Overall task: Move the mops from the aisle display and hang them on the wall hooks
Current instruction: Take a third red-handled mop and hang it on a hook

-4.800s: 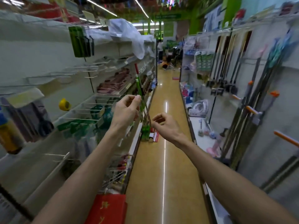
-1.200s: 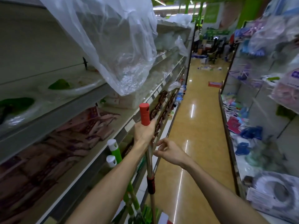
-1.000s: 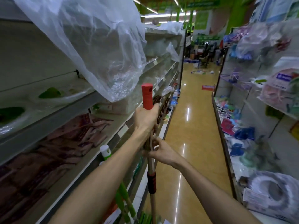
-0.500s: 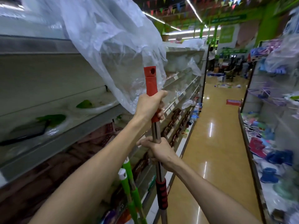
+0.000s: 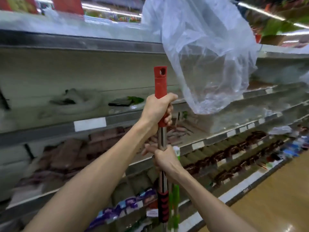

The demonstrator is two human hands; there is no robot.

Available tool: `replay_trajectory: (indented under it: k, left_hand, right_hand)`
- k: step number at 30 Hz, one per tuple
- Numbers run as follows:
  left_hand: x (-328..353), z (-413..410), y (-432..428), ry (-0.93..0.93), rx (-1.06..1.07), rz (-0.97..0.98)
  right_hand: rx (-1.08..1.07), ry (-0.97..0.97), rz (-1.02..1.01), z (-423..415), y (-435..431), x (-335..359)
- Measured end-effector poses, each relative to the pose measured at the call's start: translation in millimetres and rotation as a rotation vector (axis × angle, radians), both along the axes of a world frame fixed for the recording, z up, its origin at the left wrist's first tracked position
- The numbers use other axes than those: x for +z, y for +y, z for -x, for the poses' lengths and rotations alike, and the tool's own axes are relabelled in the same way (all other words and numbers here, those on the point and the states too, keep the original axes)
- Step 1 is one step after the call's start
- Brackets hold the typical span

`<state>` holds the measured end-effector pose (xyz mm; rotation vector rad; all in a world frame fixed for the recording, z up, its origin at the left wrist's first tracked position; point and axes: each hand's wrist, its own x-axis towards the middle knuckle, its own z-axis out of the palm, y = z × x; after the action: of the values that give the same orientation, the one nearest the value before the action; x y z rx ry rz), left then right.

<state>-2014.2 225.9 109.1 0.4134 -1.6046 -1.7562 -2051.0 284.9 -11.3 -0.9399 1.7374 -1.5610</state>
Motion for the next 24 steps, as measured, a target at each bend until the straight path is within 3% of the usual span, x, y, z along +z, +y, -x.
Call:
replay_trajectory:
  k: [11, 24]
  left_hand:
    - [6.5, -207.8, -20.9, 0.032, 0.495, 0.022]
    - [12.1, -497.5, 25.0, 0.069, 1.008, 0.041]
  right_hand:
    - [0.529, 0.065, -0.023, -179.6, -41.6, 16.2]
    - [1.020, 0.137, 0.005, -458.5, -31.9, 20.7]
